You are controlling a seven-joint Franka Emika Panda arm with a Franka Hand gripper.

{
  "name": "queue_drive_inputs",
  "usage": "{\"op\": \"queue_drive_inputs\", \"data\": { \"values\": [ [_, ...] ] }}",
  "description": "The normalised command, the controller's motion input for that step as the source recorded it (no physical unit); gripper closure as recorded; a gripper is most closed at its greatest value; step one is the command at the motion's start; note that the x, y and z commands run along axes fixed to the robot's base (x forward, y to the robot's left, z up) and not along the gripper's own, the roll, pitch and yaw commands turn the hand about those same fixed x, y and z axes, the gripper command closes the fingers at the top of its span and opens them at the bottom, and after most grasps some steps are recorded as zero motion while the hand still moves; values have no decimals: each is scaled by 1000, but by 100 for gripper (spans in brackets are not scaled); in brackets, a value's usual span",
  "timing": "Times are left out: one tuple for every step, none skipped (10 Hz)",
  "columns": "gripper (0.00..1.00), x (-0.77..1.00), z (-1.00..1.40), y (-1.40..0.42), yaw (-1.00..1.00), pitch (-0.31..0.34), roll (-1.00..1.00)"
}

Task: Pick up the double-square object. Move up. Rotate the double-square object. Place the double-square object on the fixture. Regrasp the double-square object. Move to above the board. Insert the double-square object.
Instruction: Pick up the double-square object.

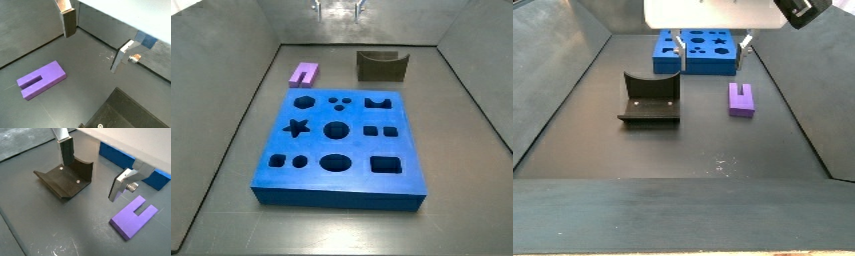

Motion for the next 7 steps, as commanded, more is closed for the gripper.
{"op": "queue_drive_inputs", "data": {
  "values": [
    [0, -103, -169, -206, 0, -37, -57],
    [0, -303, -240, -494, 0, 0, 0],
    [0, -309, -314, -523, 0, 0, -23],
    [0, -323, -314, -560, 0, 0, -51],
    [0, -266, -351, -526, 0, 0, -49],
    [0, -297, -371, -526, 0, 0, -34],
    [0, -383, -414, -540, 6, 0, 0]
  ]
}}
